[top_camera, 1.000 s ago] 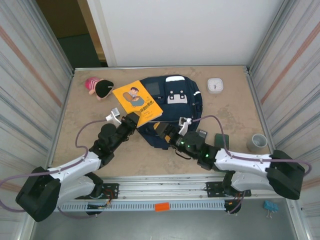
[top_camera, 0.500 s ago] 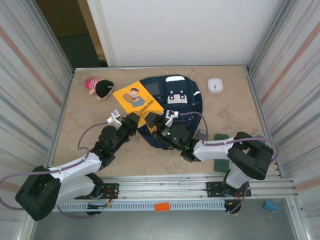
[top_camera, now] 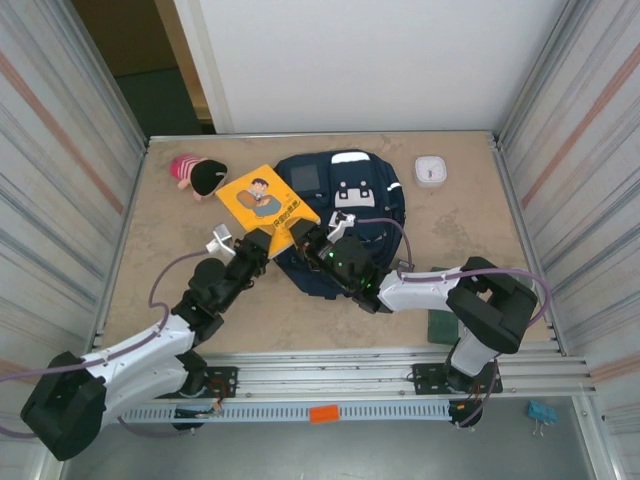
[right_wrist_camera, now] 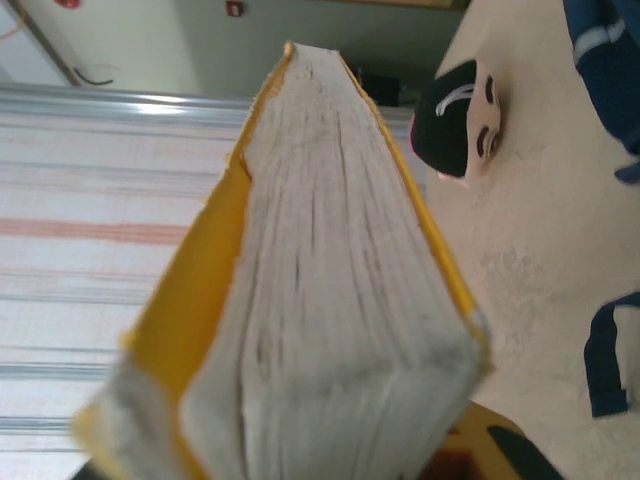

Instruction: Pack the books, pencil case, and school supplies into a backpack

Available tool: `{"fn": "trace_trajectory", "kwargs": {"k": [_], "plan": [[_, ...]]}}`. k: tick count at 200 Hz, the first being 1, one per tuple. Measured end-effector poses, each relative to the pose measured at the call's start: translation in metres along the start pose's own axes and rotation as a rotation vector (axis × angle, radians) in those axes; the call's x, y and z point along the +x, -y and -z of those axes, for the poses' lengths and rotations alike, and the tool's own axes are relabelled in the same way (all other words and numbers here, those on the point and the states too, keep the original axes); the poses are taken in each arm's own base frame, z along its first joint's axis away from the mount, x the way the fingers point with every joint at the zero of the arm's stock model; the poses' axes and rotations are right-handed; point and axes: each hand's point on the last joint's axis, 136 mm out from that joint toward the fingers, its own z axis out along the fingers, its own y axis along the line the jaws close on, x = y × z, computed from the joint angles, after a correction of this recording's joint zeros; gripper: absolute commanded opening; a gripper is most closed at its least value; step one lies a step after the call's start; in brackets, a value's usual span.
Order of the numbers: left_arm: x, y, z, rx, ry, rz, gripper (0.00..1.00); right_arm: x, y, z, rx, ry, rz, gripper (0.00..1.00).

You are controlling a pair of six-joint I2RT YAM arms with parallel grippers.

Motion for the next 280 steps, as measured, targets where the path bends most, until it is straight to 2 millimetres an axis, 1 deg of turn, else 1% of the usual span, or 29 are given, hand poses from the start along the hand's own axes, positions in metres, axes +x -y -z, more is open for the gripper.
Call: {"fn": "trace_trajectory", "kwargs": {"k": [7, 12, 23, 28, 43, 60, 87, 107, 126, 143, 160, 165, 175, 191, 198, 203, 209, 215, 219, 229, 234, 241, 256, 280], "plan": [[0.000, -0.001, 0.002, -0.006, 0.002, -0.005, 0.34, 0.002, 0.002, 0.000, 0.009, -0.011, 0.003, 0.04], [0.000, -0.002, 0.003, -0.011, 0.002, -0.014, 0.40, 0.003, 0.001, 0.001, 0.012, -0.022, 0.009, 0.03], [-0.002, -0.004, 0.008, -0.012, 0.009, -0.029, 0.50, 0.002, 0.004, 0.004, 0.033, -0.038, 0.023, 0.03], [-0.004, -0.004, 0.010, -0.010, 0.014, -0.042, 0.52, 0.000, 0.007, 0.006, 0.043, -0.045, 0.033, 0.03], [-0.012, -0.007, 0.016, -0.014, 0.037, -0.057, 0.54, -0.007, 0.012, 0.012, 0.074, -0.066, 0.049, 0.03], [-0.022, -0.011, 0.020, -0.027, 0.064, -0.080, 0.55, -0.012, 0.012, 0.023, 0.086, -0.091, 0.065, 0.02], [-0.033, -0.009, 0.024, -0.025, 0.098, -0.115, 0.55, -0.014, 0.005, 0.043, 0.096, -0.124, 0.082, 0.03], [-0.037, -0.010, 0.024, -0.030, 0.109, -0.137, 0.56, -0.014, -0.002, 0.056, 0.113, -0.146, 0.099, 0.04], [-0.037, -0.016, 0.019, -0.046, 0.102, -0.150, 0.56, -0.017, -0.009, 0.066, 0.114, -0.149, 0.110, 0.05], [-0.032, -0.025, 0.012, -0.068, 0.075, -0.153, 0.57, -0.018, -0.012, 0.073, 0.112, -0.164, 0.114, 0.04], [-0.026, -0.035, 0.004, -0.093, 0.044, -0.153, 0.61, -0.015, -0.014, 0.078, 0.106, -0.184, 0.113, 0.05], [-0.025, -0.037, 0.003, -0.095, 0.035, -0.151, 0.63, -0.014, -0.013, 0.079, 0.105, -0.187, 0.113, 0.05], [-0.022, -0.039, -0.001, -0.098, 0.019, -0.149, 0.64, -0.014, -0.012, 0.082, 0.107, -0.191, 0.113, 0.05], [-0.018, -0.034, -0.006, -0.086, 0.000, -0.149, 0.56, -0.014, -0.010, 0.085, 0.115, -0.192, 0.114, 0.06], [-0.018, -0.029, -0.007, -0.070, -0.003, -0.148, 0.48, -0.014, -0.010, 0.085, 0.116, -0.196, 0.114, 0.07], [-0.018, -0.024, -0.009, -0.056, -0.005, -0.143, 0.40, -0.013, -0.010, 0.085, 0.117, -0.200, 0.113, 0.09], [-0.017, -0.019, -0.010, -0.041, -0.007, -0.142, 0.23, -0.013, -0.010, 0.085, 0.115, -0.201, 0.112, 0.13], [-0.018, -0.016, -0.010, -0.033, -0.005, -0.143, 0.08, -0.013, -0.012, 0.085, 0.108, -0.201, 0.111, 0.20], [-0.018, -0.013, -0.011, -0.024, -0.005, -0.137, 0.00, -0.013, -0.014, 0.085, 0.101, -0.201, 0.112, 0.26], [-0.017, -0.001, -0.012, 0.014, -0.006, -0.117, 0.00, -0.013, -0.011, 0.085, 0.111, -0.203, 0.110, 0.40], [-0.017, 0.005, -0.012, 0.031, -0.005, -0.118, 0.00, -0.013, -0.008, 0.085, 0.118, -0.204, 0.114, 0.44], [-0.017, 0.013, -0.012, 0.049, -0.002, -0.121, 0.00, -0.013, -0.007, 0.085, 0.121, -0.203, 0.109, 0.47], [-0.015, 0.017, -0.011, 0.058, 0.000, -0.127, 0.00, -0.008, -0.010, 0.085, 0.109, -0.214, 0.104, 0.50], [-0.011, 0.016, -0.011, 0.053, 0.001, -0.126, 0.00, 0.004, -0.009, 0.082, 0.102, -0.220, 0.098, 0.48]]}}
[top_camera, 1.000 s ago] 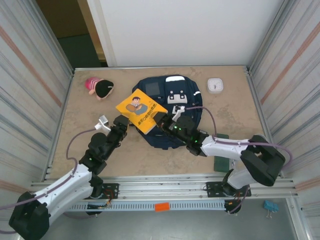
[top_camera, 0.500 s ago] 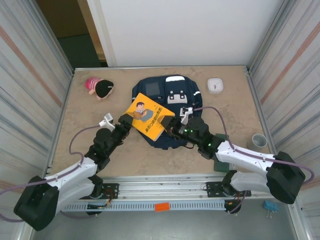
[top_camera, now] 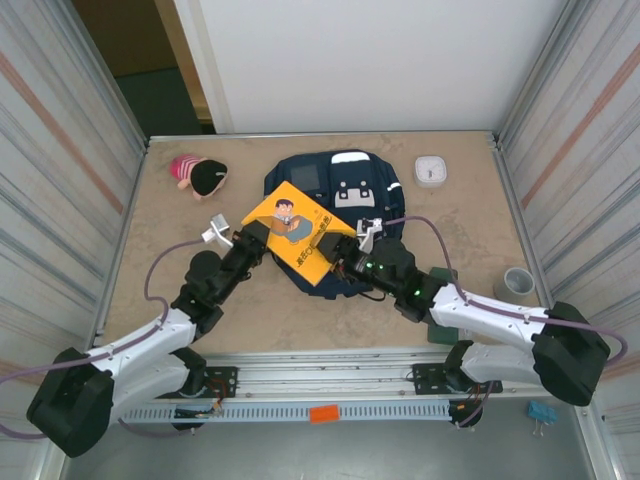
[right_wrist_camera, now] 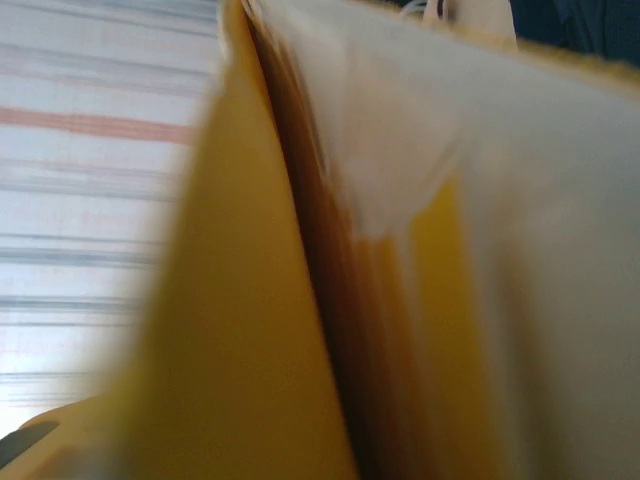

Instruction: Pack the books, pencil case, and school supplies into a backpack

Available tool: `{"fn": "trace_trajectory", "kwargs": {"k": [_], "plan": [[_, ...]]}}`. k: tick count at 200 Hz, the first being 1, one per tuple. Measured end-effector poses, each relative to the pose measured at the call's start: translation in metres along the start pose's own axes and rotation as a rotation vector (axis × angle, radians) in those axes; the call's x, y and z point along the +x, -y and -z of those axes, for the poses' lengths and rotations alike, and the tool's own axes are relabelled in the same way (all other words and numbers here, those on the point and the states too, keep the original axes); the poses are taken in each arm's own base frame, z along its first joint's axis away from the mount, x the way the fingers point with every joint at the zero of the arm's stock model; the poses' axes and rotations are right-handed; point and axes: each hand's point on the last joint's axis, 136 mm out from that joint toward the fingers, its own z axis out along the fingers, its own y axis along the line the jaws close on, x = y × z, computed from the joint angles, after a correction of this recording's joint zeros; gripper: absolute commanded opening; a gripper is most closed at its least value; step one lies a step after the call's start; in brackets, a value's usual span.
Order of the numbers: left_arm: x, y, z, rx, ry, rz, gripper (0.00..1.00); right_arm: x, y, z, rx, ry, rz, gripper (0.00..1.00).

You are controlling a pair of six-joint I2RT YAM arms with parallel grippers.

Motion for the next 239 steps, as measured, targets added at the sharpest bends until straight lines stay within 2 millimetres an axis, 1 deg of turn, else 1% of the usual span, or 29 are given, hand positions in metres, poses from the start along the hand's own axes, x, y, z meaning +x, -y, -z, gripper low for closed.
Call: {"fn": "trace_trajectory", "kwargs": {"k": [6, 16, 24, 34, 38, 51, 66, 74, 85, 94, 104, 128, 142, 155, 166, 175, 192, 205, 219, 239], "plan": [[0.000, 0.000, 0.000, -0.001, 0.003, 0.000, 0.00, 0.001, 0.000, -0.001, 0.000, 0.006, -0.001, 0.45], [-0.001, -0.001, 0.000, -0.004, 0.010, 0.001, 0.00, 0.001, 0.002, -0.004, 0.003, 0.020, -0.001, 0.37], [-0.002, -0.001, 0.000, -0.005, 0.017, 0.001, 0.00, 0.000, 0.004, -0.005, 0.007, 0.029, -0.003, 0.27], [-0.002, -0.001, -0.001, -0.006, 0.021, 0.003, 0.00, -0.002, 0.005, -0.005, 0.012, 0.043, -0.008, 0.11], [-0.002, -0.002, -0.001, -0.009, 0.021, 0.004, 0.03, -0.002, 0.005, -0.005, 0.009, 0.045, -0.005, 0.07], [-0.002, -0.004, -0.001, -0.019, 0.021, 0.011, 0.22, -0.003, 0.003, -0.004, 0.001, 0.050, 0.002, 0.00], [0.001, -0.008, 0.000, -0.041, 0.011, -0.016, 0.38, -0.006, 0.001, 0.000, -0.002, 0.056, 0.002, 0.00], [0.003, -0.013, 0.000, -0.067, 0.001, -0.034, 0.44, -0.009, 0.000, 0.005, -0.002, 0.060, 0.007, 0.00], [0.006, -0.018, 0.001, -0.106, -0.016, -0.086, 0.50, -0.022, 0.002, 0.015, 0.014, 0.090, 0.020, 0.00], [0.006, -0.017, 0.001, -0.128, -0.025, -0.121, 0.53, -0.035, 0.005, 0.024, 0.031, 0.122, 0.028, 0.00], [0.005, -0.013, 0.000, -0.149, -0.037, -0.188, 0.56, -0.053, 0.010, 0.040, 0.053, 0.170, 0.038, 0.00], [0.003, 0.004, -0.007, -0.190, -0.083, -0.375, 0.64, -0.091, 0.020, 0.077, 0.102, 0.267, 0.054, 0.00], [0.005, 0.011, -0.014, -0.216, -0.133, -0.520, 0.64, -0.112, 0.027, 0.098, 0.133, 0.316, 0.059, 0.00], [0.011, 0.011, -0.023, -0.236, -0.202, -0.651, 0.65, -0.129, 0.035, 0.116, 0.167, 0.358, 0.057, 0.00], [0.021, 0.002, -0.032, -0.255, -0.289, -0.768, 0.68, -0.140, 0.043, 0.131, 0.200, 0.391, 0.052, 0.00], [0.031, -0.008, -0.038, -0.264, -0.368, -0.847, 0.70, -0.145, 0.048, 0.141, 0.222, 0.404, 0.052, 0.00], [0.051, -0.036, -0.048, -0.288, -0.559, -1.011, 0.75, -0.148, 0.056, 0.154, 0.255, 0.412, 0.047, 0.00], [0.062, -0.056, -0.053, -0.310, -0.695, -1.127, 0.78, -0.145, 0.061, 0.159, 0.272, 0.398, 0.049, 0.00], [0.068, -0.073, -0.056, -0.326, -0.814, -1.250, 0.80, -0.138, 0.065, 0.161, 0.286, 0.372, 0.053, 0.00], [0.071, -0.086, -0.055, -0.301, -0.964, -1.426, 0.81, -0.130, 0.071, 0.162, 0.302, 0.336, 0.059, 0.00]]}}
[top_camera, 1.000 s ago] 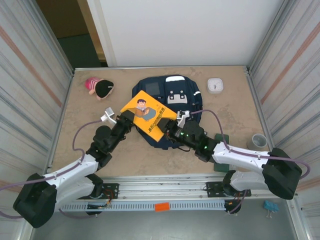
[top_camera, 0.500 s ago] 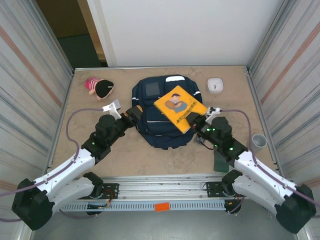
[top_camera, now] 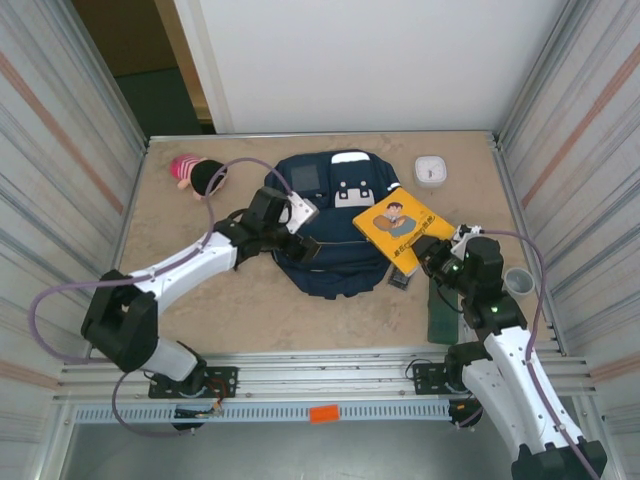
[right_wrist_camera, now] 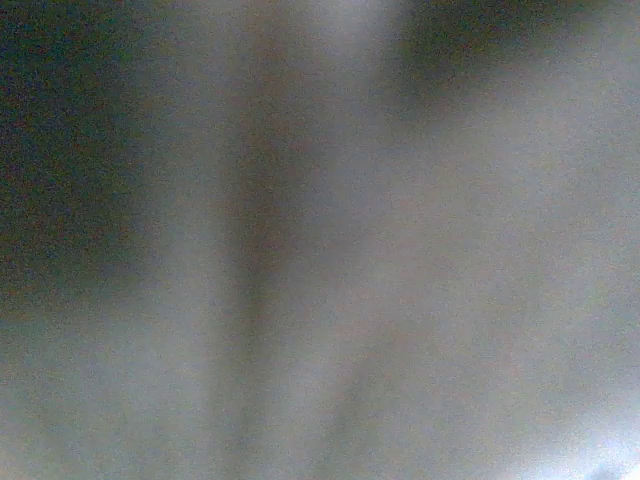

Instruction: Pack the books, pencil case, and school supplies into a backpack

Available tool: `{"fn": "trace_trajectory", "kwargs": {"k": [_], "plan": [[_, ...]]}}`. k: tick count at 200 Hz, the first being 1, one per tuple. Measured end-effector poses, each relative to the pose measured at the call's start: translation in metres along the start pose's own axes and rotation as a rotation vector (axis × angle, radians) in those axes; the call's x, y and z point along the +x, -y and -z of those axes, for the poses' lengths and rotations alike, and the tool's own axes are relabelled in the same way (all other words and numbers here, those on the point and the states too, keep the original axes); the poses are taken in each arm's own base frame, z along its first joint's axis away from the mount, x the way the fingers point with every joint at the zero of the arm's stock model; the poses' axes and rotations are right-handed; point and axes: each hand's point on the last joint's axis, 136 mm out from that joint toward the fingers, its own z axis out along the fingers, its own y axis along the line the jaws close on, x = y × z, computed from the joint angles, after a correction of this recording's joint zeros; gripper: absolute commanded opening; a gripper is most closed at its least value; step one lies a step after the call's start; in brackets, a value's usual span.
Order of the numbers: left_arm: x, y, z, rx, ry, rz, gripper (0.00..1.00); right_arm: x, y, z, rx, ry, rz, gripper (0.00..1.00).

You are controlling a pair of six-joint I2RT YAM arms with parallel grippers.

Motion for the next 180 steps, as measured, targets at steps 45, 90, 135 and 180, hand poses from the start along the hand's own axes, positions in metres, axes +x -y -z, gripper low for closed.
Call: {"fn": "trace_trajectory", "kwargs": {"k": [45, 90, 135, 180], "plan": [[0.024, 0.000, -0.008, 0.089, -0.128, -0.368, 0.85, 0.008, 0.010, 0.004, 0.021, -0.018, 0.027, 0.00], [0.038, -0.010, -0.027, 0.149, -0.183, -0.608, 0.88, 0.009, 0.010, 0.010, 0.018, -0.011, 0.046, 0.00], [0.049, -0.007, -0.050, 0.201, -0.205, -0.767, 0.90, 0.009, 0.009, 0.019, 0.003, 0.019, 0.061, 0.00], [0.040, -0.011, -0.065, 0.156, -0.157, -0.863, 0.83, 0.012, 0.017, 0.018, 0.024, 0.008, 0.053, 0.00]]}}
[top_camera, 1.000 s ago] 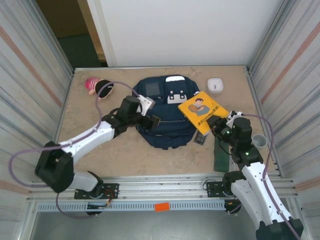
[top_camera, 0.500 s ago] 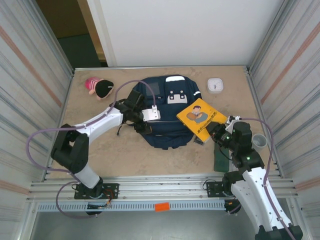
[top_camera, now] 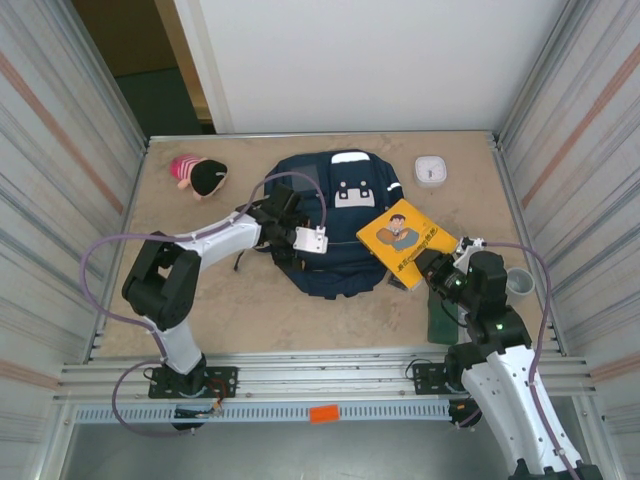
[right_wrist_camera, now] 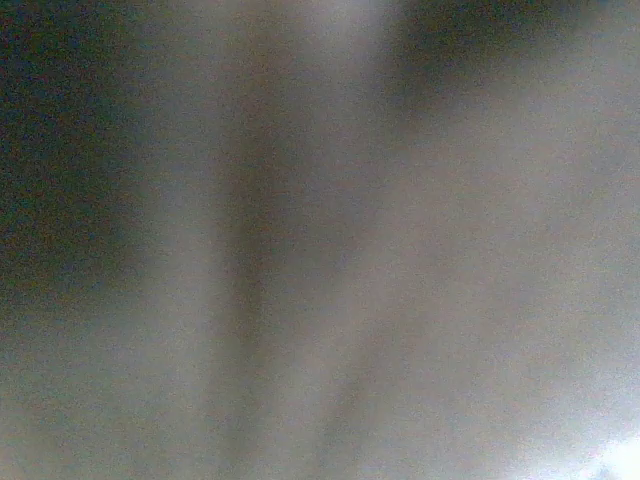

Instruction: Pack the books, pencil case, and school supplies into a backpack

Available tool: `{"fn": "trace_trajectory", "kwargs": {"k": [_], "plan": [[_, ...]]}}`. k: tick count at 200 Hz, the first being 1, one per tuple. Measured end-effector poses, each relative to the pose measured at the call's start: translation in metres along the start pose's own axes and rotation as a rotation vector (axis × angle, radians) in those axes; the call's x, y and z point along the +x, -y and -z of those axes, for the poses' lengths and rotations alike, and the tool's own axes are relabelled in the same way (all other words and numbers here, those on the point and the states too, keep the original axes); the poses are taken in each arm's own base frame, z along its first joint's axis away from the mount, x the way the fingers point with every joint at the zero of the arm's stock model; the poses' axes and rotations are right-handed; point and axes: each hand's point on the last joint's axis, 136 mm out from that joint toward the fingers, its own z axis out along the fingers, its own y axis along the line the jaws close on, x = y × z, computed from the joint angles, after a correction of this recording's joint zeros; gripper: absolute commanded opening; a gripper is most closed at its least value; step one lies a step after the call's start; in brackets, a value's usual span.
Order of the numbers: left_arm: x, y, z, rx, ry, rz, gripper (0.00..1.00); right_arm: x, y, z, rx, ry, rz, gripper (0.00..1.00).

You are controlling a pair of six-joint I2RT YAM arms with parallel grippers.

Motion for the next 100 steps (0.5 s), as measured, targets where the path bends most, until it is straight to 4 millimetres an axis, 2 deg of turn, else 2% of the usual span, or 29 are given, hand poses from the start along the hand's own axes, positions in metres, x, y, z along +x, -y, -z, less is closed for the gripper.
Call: {"fn": "trace_trajectory", "kwargs": {"k": [7, 23, 36, 53, 61, 83, 100], "plan": [[0.000, 0.000, -0.003, -0.015, 0.003, -0.010, 0.74, 0.000, 0.000, 0.000, 0.001, -0.001, 0.000, 0.00], [0.001, 0.004, -0.011, -0.037, 0.016, -0.036, 0.42, 0.000, 0.000, 0.000, 0.002, -0.001, -0.001, 0.00], [0.000, 0.007, -0.016, -0.054, 0.027, -0.043, 0.22, 0.000, 0.000, 0.000, 0.002, -0.001, 0.003, 0.00], [-0.006, 0.003, -0.014, -0.080, 0.037, -0.031, 0.05, 0.000, 0.000, 0.002, 0.001, 0.005, 0.023, 0.00], [-0.007, 0.002, -0.010, -0.090, 0.031, -0.013, 0.00, 0.000, 0.001, 0.002, 0.003, 0.007, 0.036, 0.00], [-0.013, 0.001, 0.006, -0.145, -0.011, 0.010, 0.00, 0.000, 0.006, 0.002, 0.024, 0.001, 0.059, 0.00], [-0.022, 0.011, 0.021, -0.169, -0.015, 0.048, 0.00, -0.001, 0.012, -0.002, 0.051, -0.006, 0.061, 0.00]]}}
